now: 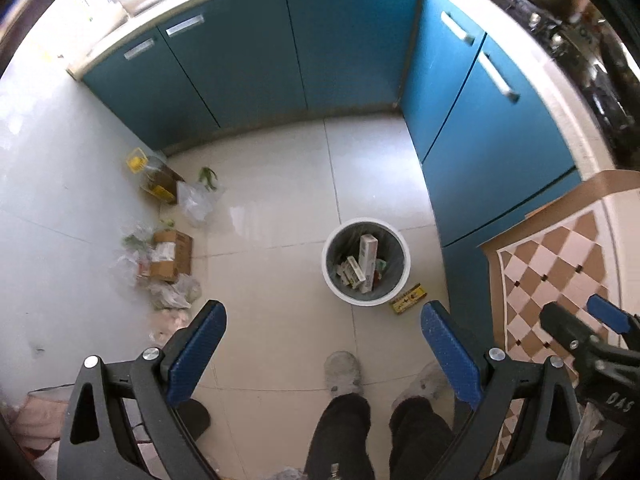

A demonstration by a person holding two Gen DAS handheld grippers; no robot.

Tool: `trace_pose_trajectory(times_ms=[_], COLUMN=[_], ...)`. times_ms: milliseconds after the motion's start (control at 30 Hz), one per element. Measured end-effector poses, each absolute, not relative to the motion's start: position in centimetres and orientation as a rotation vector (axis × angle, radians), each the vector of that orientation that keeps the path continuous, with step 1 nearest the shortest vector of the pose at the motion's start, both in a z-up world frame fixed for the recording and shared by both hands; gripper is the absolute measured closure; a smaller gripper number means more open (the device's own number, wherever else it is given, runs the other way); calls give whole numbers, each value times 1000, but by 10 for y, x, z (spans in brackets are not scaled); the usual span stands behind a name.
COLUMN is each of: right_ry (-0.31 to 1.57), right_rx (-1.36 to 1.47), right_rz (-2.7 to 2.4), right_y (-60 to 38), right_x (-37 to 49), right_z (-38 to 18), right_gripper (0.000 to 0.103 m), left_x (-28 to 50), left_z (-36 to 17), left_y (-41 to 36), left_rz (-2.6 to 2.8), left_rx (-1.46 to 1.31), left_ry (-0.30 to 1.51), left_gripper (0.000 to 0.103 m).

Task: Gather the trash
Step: 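Move both tools back up to the counter, then grasp the red-white sugar bag with the left tool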

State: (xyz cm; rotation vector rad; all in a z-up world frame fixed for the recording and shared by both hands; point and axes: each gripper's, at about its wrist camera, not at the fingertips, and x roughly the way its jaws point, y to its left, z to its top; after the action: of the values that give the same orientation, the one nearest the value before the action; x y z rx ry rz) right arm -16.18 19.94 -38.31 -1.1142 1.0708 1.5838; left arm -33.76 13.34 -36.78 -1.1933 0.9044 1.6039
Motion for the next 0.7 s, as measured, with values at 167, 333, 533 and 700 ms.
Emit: trace_pose_trajectory(times_ms=[167, 333, 533, 700], right_ry=[1142, 1229, 1308, 1428], right_rx=[-1014, -938, -808, -627], right_rz=[1622, 1578, 1313, 951], right_y=[179, 153, 107, 36], right_x=[-134, -75, 70, 216], right_z=[-316, -272, -260, -279], right_gripper=[0, 0, 0, 0], left_x=[-312, -251, -129, -15], left_z=[-309, -273, -286, -306], left_y=[119, 126, 143, 146], left_rz=[1638, 1544, 1245, 988], left_rx=[-1074, -936, -900, -859], left_ry=[879, 859, 945, 1027], left_gripper=[3, 3, 3, 3])
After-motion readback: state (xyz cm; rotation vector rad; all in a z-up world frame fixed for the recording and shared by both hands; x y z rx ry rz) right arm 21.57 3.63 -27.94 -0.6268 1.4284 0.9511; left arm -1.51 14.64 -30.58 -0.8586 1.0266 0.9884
